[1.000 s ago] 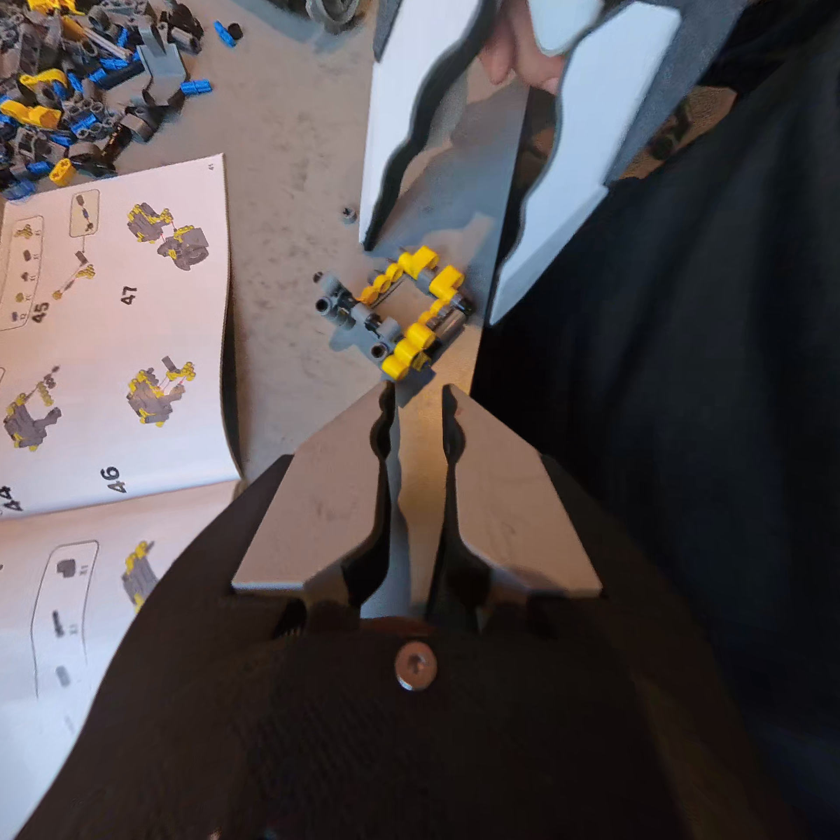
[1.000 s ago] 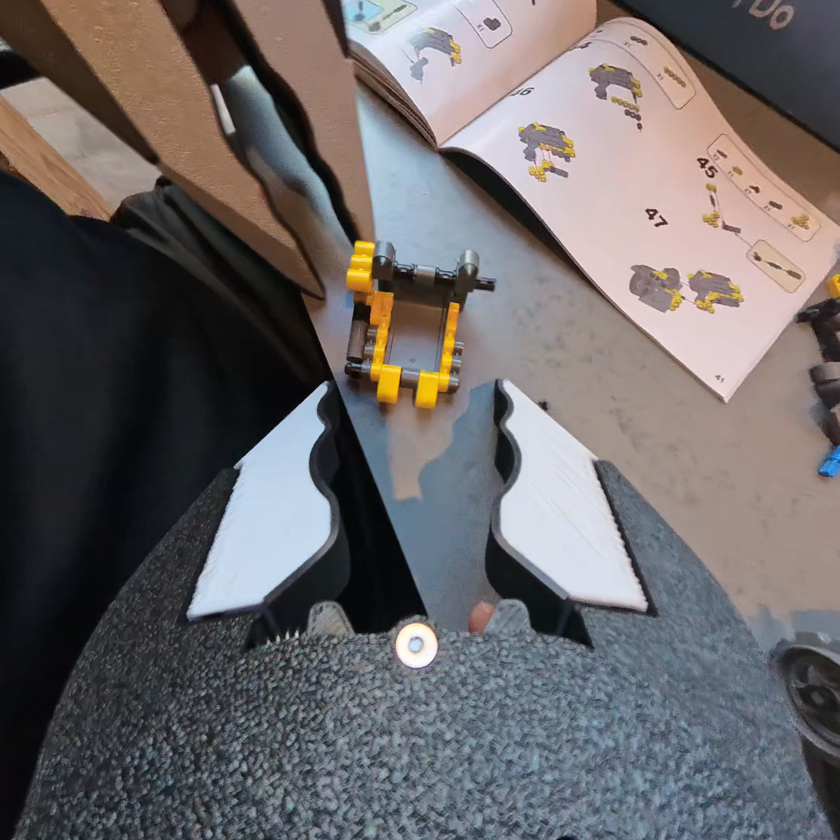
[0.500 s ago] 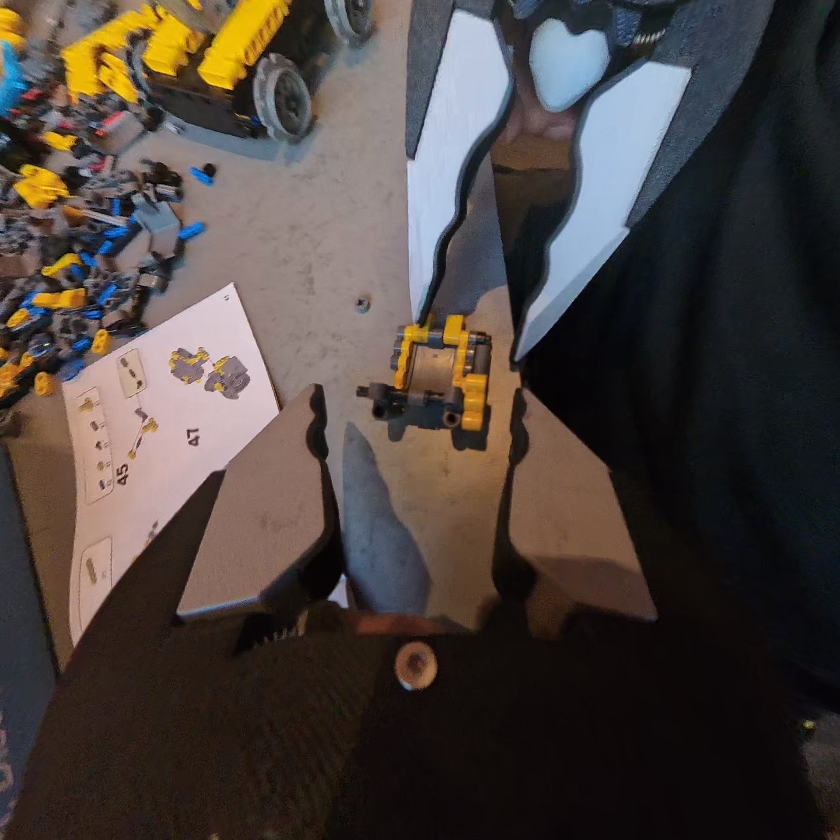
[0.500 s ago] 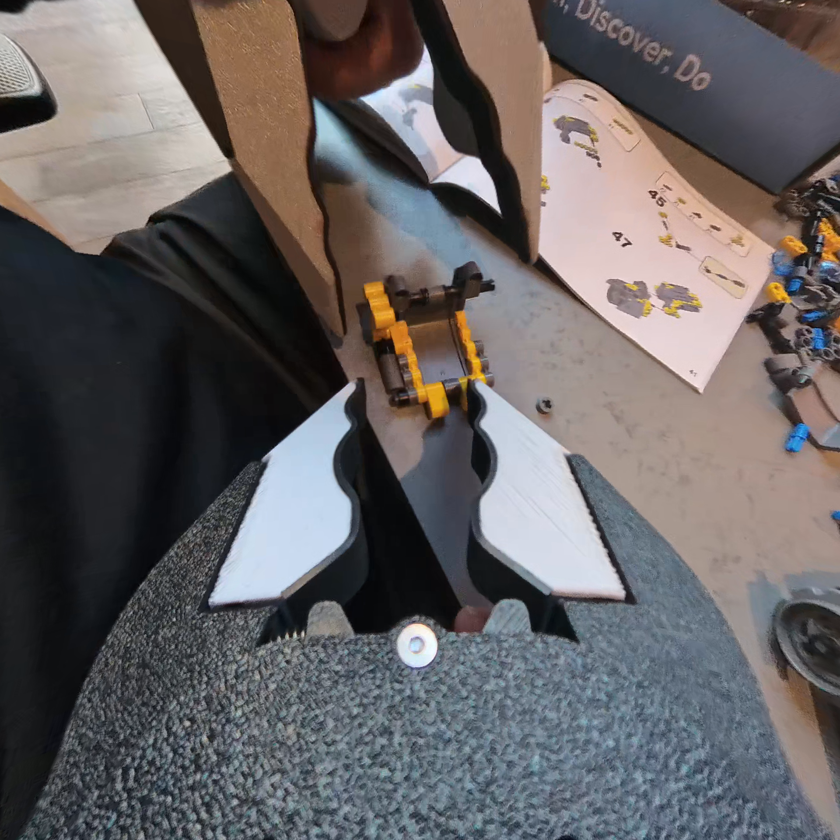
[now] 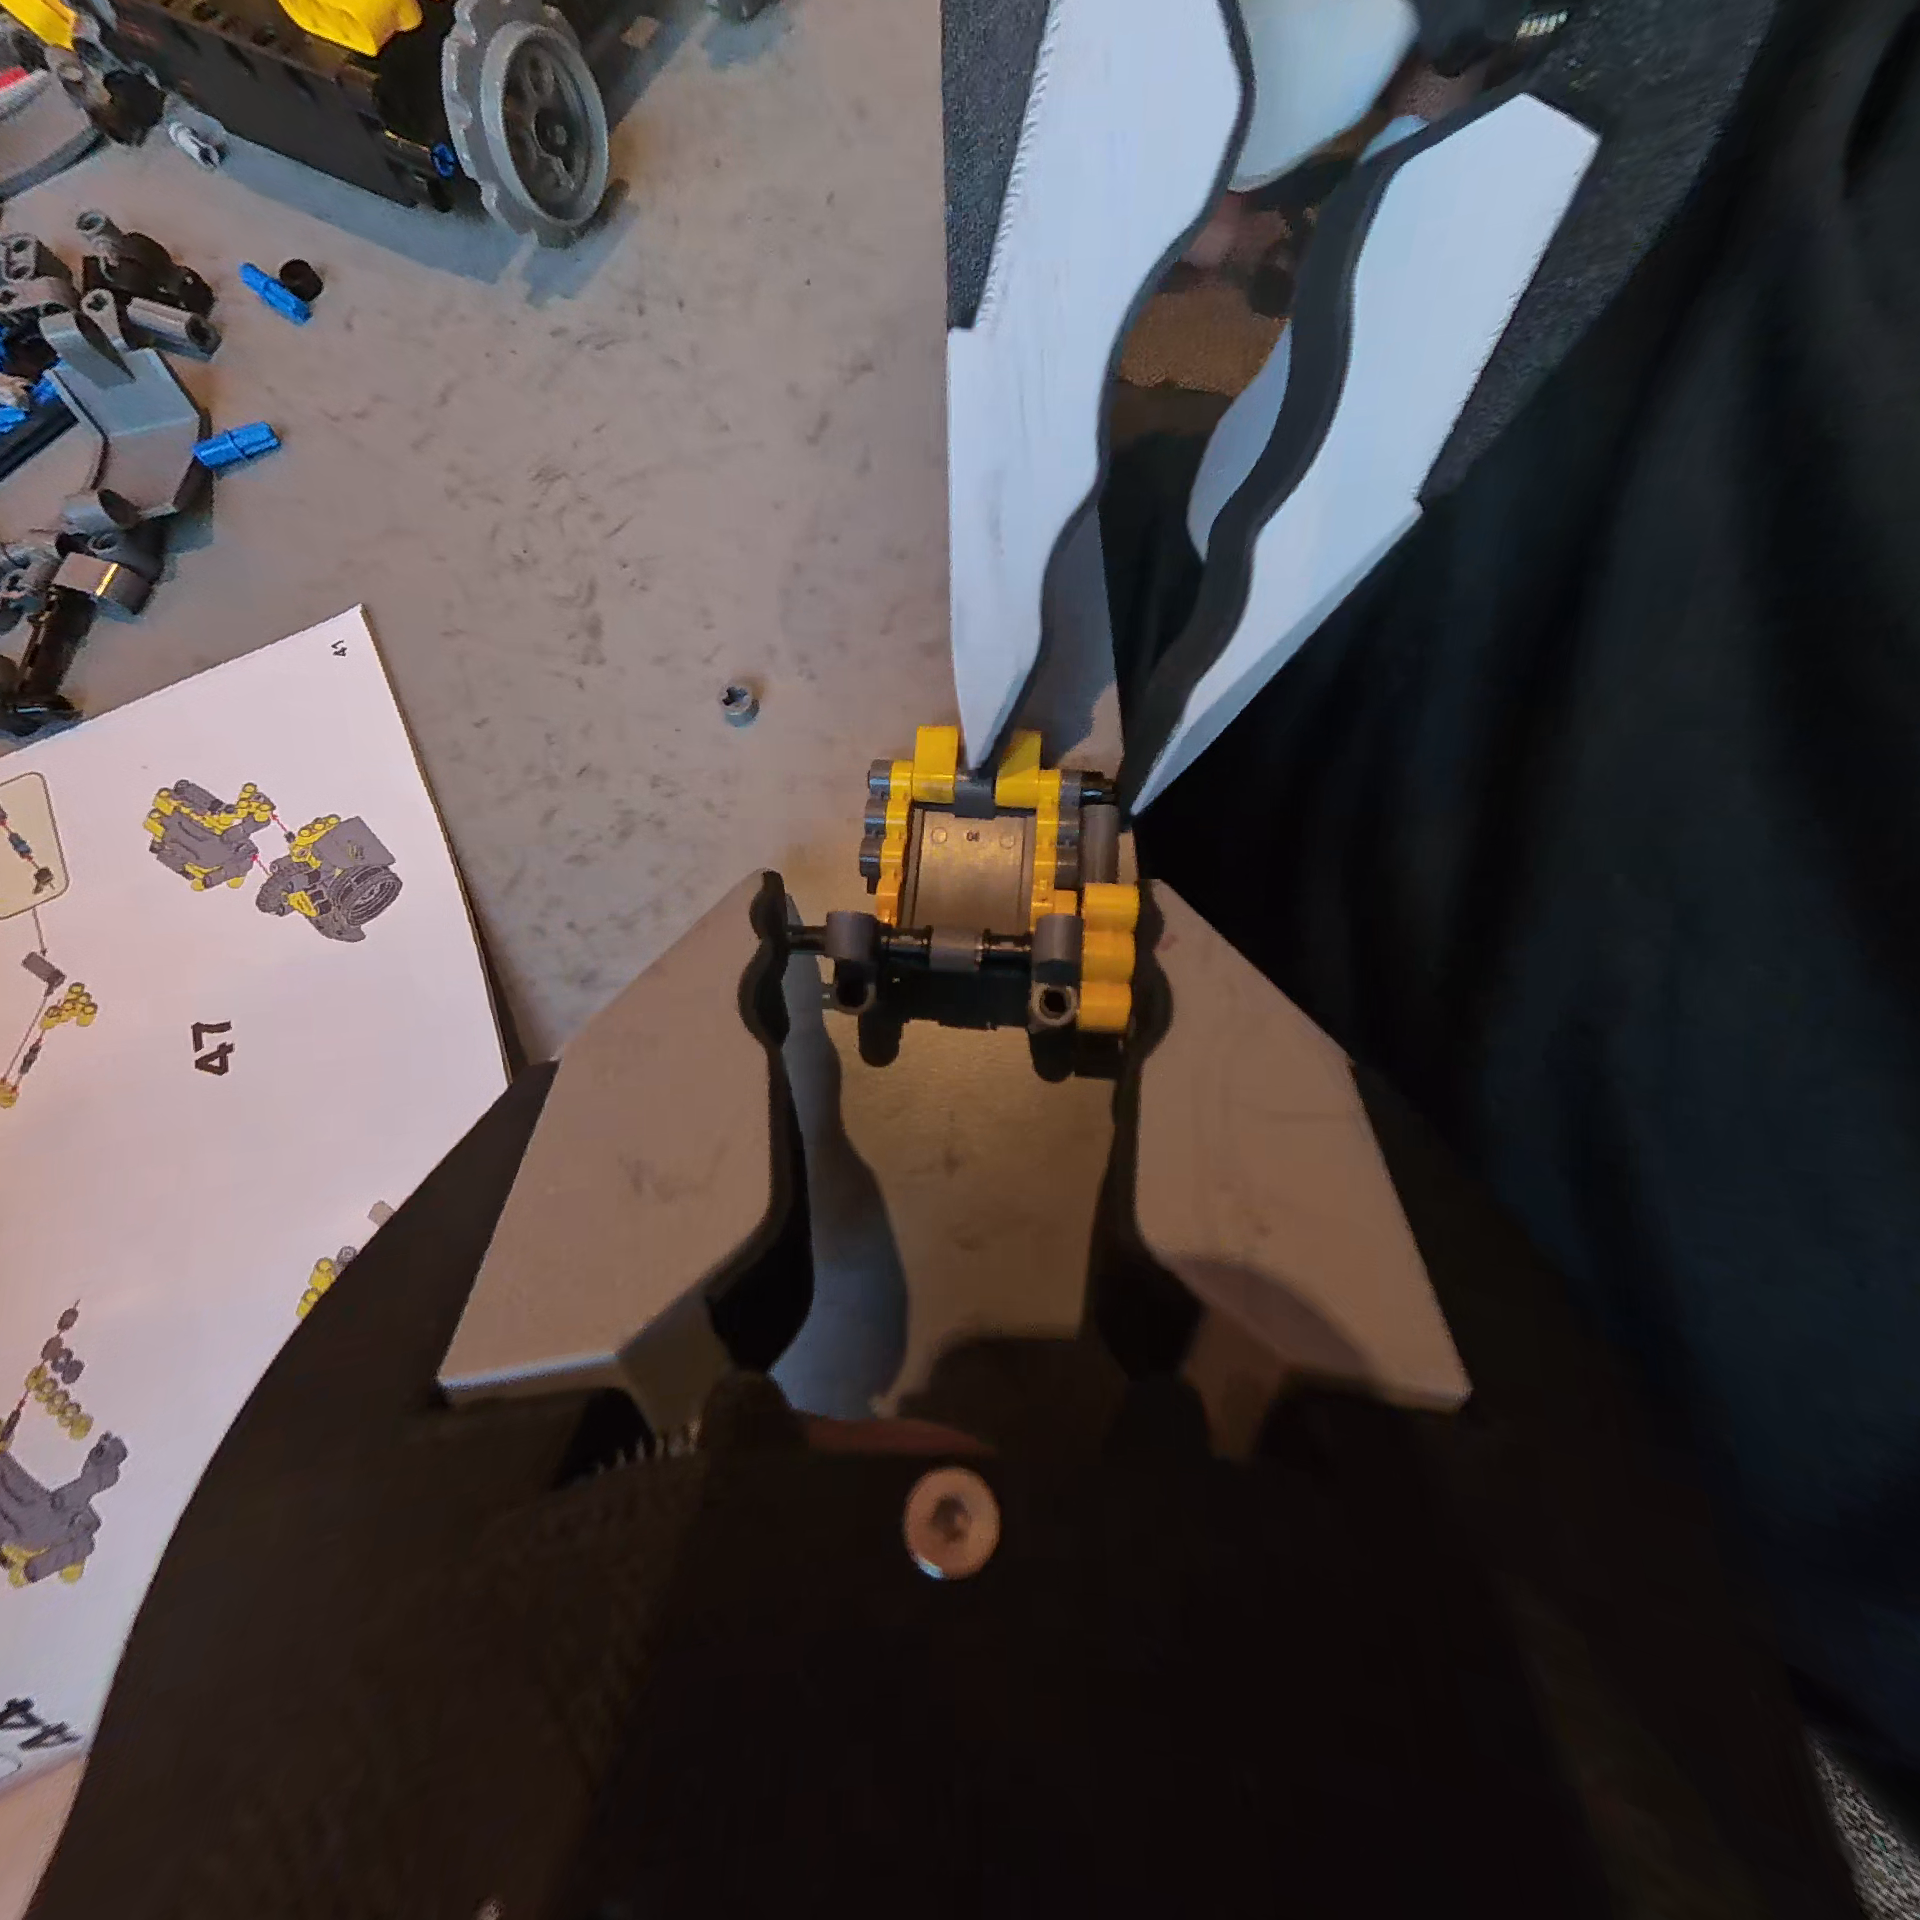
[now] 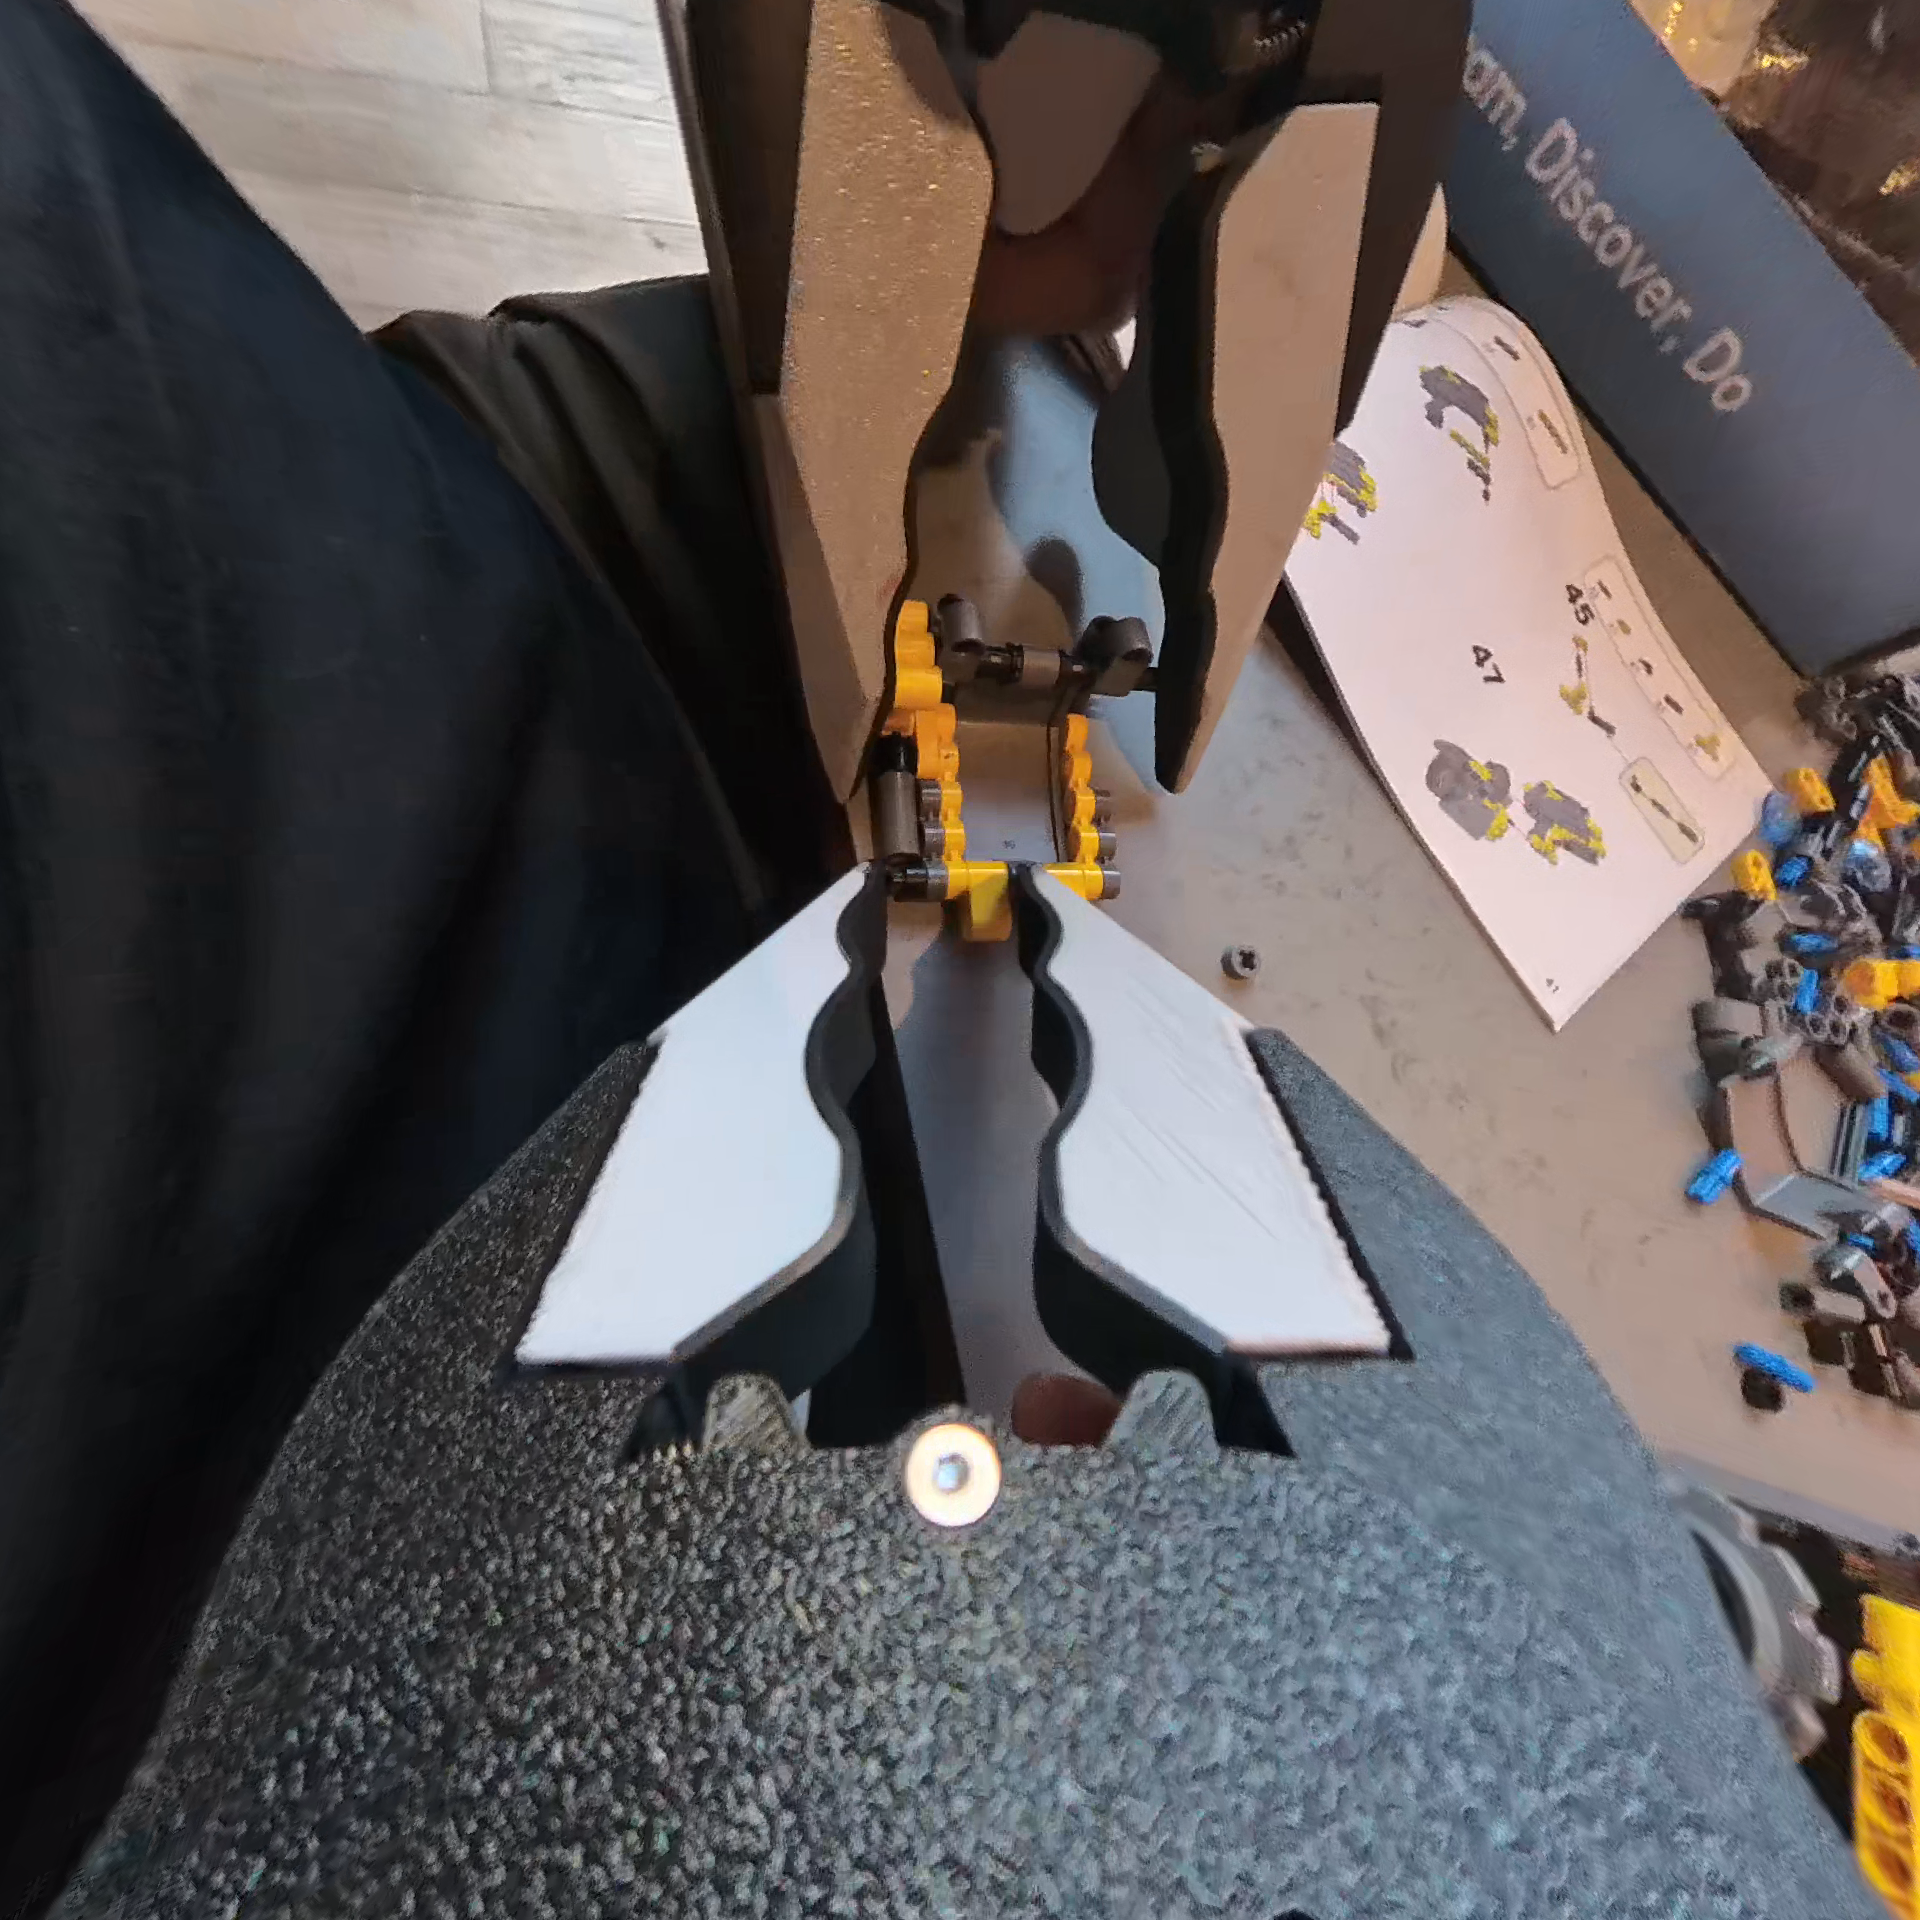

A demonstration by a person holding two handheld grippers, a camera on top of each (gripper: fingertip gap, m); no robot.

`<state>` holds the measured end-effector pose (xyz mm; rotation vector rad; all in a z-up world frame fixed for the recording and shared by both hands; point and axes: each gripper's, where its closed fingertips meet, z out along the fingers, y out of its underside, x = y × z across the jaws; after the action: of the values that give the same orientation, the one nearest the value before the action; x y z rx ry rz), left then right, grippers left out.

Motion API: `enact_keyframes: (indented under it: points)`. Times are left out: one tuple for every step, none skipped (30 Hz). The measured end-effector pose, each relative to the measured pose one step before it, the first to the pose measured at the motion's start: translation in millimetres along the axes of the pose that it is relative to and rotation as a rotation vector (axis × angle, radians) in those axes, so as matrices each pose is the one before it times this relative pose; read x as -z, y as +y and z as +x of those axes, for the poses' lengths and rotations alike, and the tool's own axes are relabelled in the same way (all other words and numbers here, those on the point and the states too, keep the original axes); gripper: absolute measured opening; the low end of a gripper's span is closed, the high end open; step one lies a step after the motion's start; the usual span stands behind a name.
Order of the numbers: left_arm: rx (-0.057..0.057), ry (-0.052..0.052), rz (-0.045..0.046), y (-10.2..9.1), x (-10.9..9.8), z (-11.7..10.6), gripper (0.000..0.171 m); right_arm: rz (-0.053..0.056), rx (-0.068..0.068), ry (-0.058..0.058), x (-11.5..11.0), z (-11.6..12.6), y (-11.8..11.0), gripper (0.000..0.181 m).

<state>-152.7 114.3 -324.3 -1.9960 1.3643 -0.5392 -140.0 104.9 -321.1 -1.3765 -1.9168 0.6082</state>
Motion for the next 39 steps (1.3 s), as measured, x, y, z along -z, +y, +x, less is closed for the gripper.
enact_keyframes:
  points:
    - [0.0018,0.0046,0.00642,-0.19,-0.32,0.11,0.063,-0.0004,0.0075,-0.0131,0.1,0.49,0.08,0.024]
    - [-0.0023,0.0028,0.00177,-0.16,-0.18,0.01,0.063,-0.0032,-0.004,-0.0217,0.14,0.18,0.19,0.024]
    - [-0.0065,0.0009,-0.00139,0.16,0.08,0.12,0.063,-0.0029,0.0009,-0.0241,0.28,0.03,0.3,0.024]
    - [-0.0015,0.0022,-0.00154,0.04,-0.08,0.08,0.063,-0.0032,0.0032,-0.0231,0.37,-0.1,0.34,0.024]
    - [-0.0002,0.0023,0.00099,-0.02,-0.1,0.18,0.063,-0.0036,-0.0008,-0.0208,0.24,0.02,0.22,0.024]
    - [-0.002,0.0028,0.00106,0.17,-0.03,0.36,0.063,-0.0016,0.0011,-0.0179,0.01,0.36,0.17,0.024]
    - [-0.003,0.0011,-0.00186,0.43,0.03,0.36,0.063,0.0018,0.0012,-0.0153,-0.3,0.65,0.28,0.024]
    - [0.0001,-0.0008,-0.00236,0.4,0.23,-0.13,0.063,-0.0025,-0.0096,-0.0137,-0.51,0.65,0.17,0.024]
    - [0.0046,0.0009,0.00139,0.2,0.15,-0.04,0.063,-0.0093,-0.0046,-0.0094,-0.39,0.44,0.0,0.023]
    - [0.0062,-0.0009,0.00272,0.11,0.01,-0.1,0.063,-0.012,0.0101,-0.002,-0.23,0.21,0.24,0.023]
    - [0.0022,-0.0036,-0.0012,-0.02,-0.1,0.07,0.063,-0.0114,0.0188,0.0023,-0.2,0.04,0.45,0.022]
    - [0.002,-0.0047,0.00315,-0.93,-0.27,0.16,0.063,-0.0093,0.0195,0.002,-0.16,-0.37,0.64,0.021]
    - [0.0067,-0.0042,-0.0008,-0.38,-0.3,0.01,0.063,-0.0077,0.0146,0.0001,-0.11,-0.25,0.45,0.02]
    - [0.0071,-0.0048,0.0,-0.27,-0.13,-0.06,0.063,-0.0096,0.008,-0.0058,0.06,-0.04,0.25,0.02]
    - [0.0006,-0.0048,0.00173,0.06,-0.09,-0.06,0.063,-0.0099,0.003,-0.012,-0.08,0.2,0.05,0.02]
    - [0.005,-0.0029,-0.00079,0.19,0.13,-0.32,0.063,-0.0078,0.0032,-0.0124,-0.1,0.41,-0.06,0.02]
    - [0.0038,-0.0019,0.00018,0.05,0.06,-0.27,0.063,-0.0077,0.0129,-0.0068,-0.16,0.37,-0.13,0.019]
    - [0.0059,-0.0032,-0.00042,0.18,0.14,-0.65,0.063,-0.0095,0.0182,0.0006,-0.35,0.44,-0.21,0.019]
    - [0.012,-0.0039,-0.00086,0.45,0.38,-0.88,0.063,-0.0089,0.0166,0.0043,-0.62,0.7,-0.36,0.019]
    - [0.0073,-0.006,0.00057,0.51,0.56,-1.15,0.063,-0.0062,0.0121,0.0046,-0.68,0.84,-0.46,0.019]
    - [0.0046,-0.0053,0.00034,0.43,0.47,-0.85,0.063,-0.0032,0.004,-0.0026,-0.61,0.28,-0.49,0.019]
    - [0.0038,-0.0029,-0.00016,0.38,0.23,-0.21,0.063,-0.002,-0.0027,-0.0095,-0.39,-0.07,-0.4,0.019]
    - [0.0018,-0.001,0.00016,0.21,0.08,-0.01,0.063,-0.0003,-0.0037,-0.01,-0.17,0.22,-0.23,0.018]
    - [0.0022,0.0007,-0.00008,0.11,0.1,0.08,0.063,0.0007,-0.0038,-0.0099,-0.04,0.1,-0.18,0.018]
    - [0.0037,0.0003,-0.00052,0.12,-0.06,-0.01,0.063,-0.0016,-0.0021,-0.0074,-0.07,0.15,-0.1,0.018]
    - [-0.0001,-0.0023,0.00037,0.01,0.04,0.08,0.063,-0.0071,0.0042,-0.0014,0.05,0.09,0.05,0.018]
    - [0.0,-0.0028,0.00026,-0.04,-0.02,0.05,0.063,-0.0103,0.0093,0.0041,-0.05,0.02,-0.17,0.018]
    - [0.0038,-0.0035,-0.00011,-0.06,0.08,0.0,0.063,-0.0066,0.0061,0.0055,-0.18,-0.04,-0.22,0.018]
    - [0.0001,-0.0049,0.00155,-0.1,0.02,-0.1,0.063,-0.0009,-0.0004,0.0012,0.05,-0.06,-0.14,0.018]
    - [0.0019,-0.004,0.00027,-0.14,0.02,0.15,0.063,0.0045,-0.0034,-0.002,0.21,-0.17,-0.12,0.018]
    - [0.002,-0.0034,0.00014,-0.05,-0.04,0.02,0.063,0.0052,0.0006,-0.0011,0.1,-0.19,-0.29,0.018]
    - [0.0037,-0.0023,-0.00022,0.03,0.02,-0.06,0.063,0.0014,0.0035,-0.0018,0.25,-0.12,-0.28,0.018]
    - [0.0013,-0.0036,0.00014,0.04,0.06,-0.01,0.063,-0.0005,0.0006,-0.0044,0.14,-0.16,-0.51,0.018]
    - [-0.001,-0.0052,0.00096,-0.06,0.31,-0.18,0.062,0.0018,-0.0013,-0.0037,0.0,0.0,-0.56,0.018]
    - [0.0017,-0.0045,0.00029,0.21,0.24,-0.24,0.062,0.0028,-0.004,-0.003,-0.12,0.06,-0.55,0.018]
    - [0.0048,-0.0048,-0.00007,0.26,0.26,-0.53,0.062,0.0007,-0.0029,-0.0019,-0.18,0.28,-0.38,0.018]
    - [0.0048,-0.0056,-0.00017,0.21,0.21,-0.36,0.062,0.0009,-0.0055,-0.0035,-0.53,0.38,-0.2,0.018]
    - [0.0021,-0.0088,0.00061,-0.04,0.31,-0.56,0.062,0.007,-0.0145,-0.0068,-0.62,0.54,-0.08,0.018]
    - [0.0048,-0.0056,0.00018,0.33,0.22,-0.34,0.063,0.0129,-0.0157,-0.002,-0.29,0.22,-0.24,0.018]
